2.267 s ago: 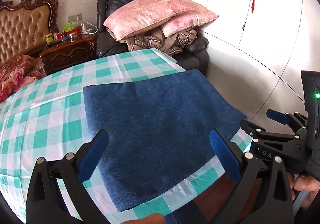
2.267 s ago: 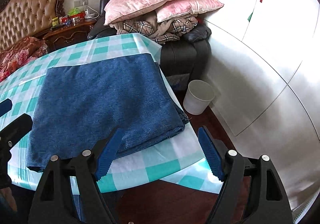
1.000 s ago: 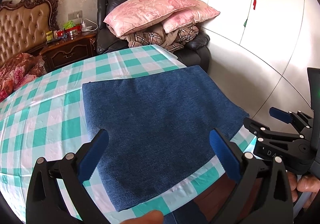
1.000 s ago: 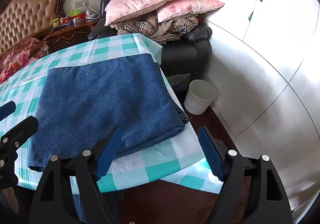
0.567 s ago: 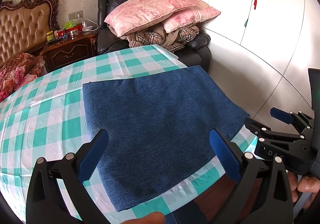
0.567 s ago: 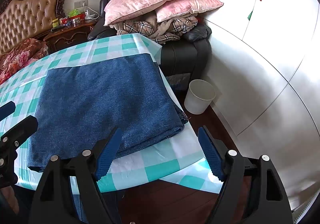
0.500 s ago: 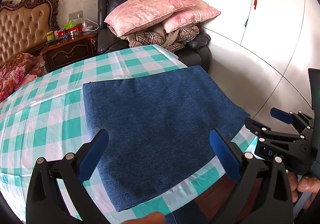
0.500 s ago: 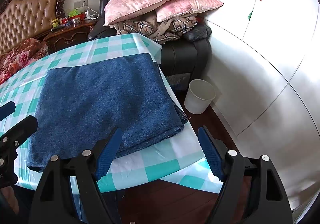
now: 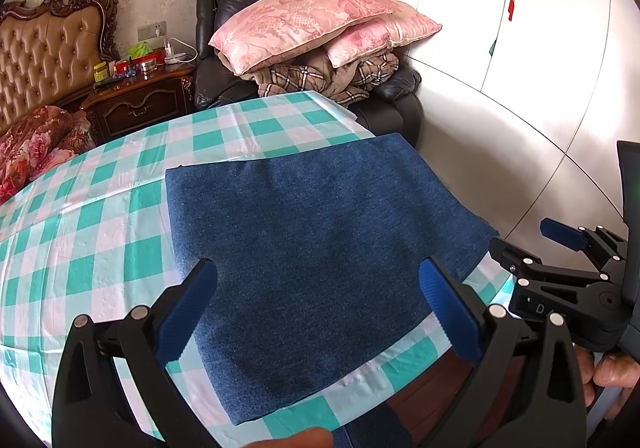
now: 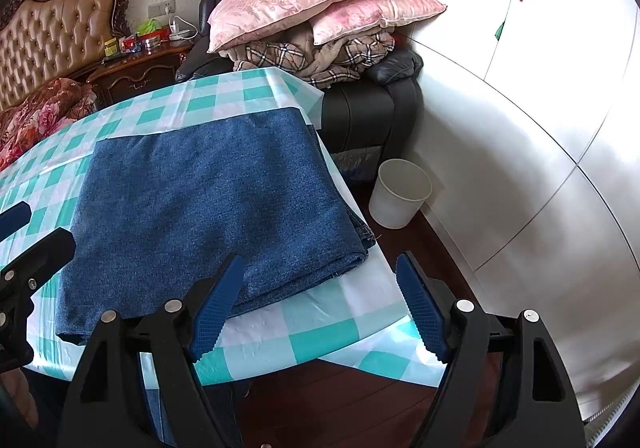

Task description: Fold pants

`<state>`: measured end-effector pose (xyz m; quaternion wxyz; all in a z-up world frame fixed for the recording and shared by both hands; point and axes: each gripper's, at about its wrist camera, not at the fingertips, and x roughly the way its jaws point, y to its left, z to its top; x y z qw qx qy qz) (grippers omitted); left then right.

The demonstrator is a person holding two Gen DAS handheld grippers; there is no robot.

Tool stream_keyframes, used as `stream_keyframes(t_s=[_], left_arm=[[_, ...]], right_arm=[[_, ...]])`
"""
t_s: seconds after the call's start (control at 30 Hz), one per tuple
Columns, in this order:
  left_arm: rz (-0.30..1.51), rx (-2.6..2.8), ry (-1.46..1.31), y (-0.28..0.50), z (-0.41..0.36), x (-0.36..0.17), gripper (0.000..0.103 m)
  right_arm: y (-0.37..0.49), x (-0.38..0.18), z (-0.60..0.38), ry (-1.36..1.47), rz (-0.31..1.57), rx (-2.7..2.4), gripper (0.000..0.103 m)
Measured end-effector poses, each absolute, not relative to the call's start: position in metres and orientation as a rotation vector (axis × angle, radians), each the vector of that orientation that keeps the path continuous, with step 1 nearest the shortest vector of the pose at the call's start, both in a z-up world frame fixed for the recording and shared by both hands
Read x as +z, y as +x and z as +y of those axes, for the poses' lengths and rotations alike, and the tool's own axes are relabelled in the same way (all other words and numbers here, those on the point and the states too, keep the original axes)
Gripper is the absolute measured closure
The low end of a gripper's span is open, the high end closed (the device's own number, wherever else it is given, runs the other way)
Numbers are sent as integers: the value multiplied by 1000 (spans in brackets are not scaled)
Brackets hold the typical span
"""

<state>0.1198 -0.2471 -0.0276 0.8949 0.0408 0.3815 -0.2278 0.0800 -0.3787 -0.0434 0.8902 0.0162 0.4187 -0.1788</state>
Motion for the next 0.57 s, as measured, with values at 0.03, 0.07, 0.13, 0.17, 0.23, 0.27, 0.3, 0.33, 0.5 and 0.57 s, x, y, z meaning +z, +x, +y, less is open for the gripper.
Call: stream_keyframes(t_s=[0.03, 0.07, 0.13, 0.17, 0.23, 0.27, 0.3, 0.33, 0.5, 0.57], left_arm=[[792, -473, 84, 120, -247, -28, 2], [791, -473, 82, 121, -247, -27, 2], [785, -466, 81, 121, -247, -27, 2], [779, -461, 83, 121, -248, -27, 2], [792, -475, 82, 125, -252, -28, 2], [798, -484, 78, 127, -254, -29, 2], [801, -492, 76, 129, -256, -30, 2], [810, -506, 70, 130, -258, -31, 2], [783, -489, 0, 123, -218, -19, 2], [742, -356, -41, 111, -162, -14, 2]], right_arm=[[80, -44, -379, 34, 871, -371, 28], [80, -44, -379, 35, 872, -371, 28], [80, -44, -379, 35, 873, -371, 28], [80, -44, -379, 35, 873, -371, 28], [80, -44, -378, 34, 873, -370, 28], [80, -45, -378, 34, 874, -371, 28], [80, -45, -378, 36, 876, -371, 28], [79, -45, -379, 37, 876, -372, 28], [77, -48, -385, 78, 847, -385, 20], [75, -52, -394, 129, 817, -412, 17]])
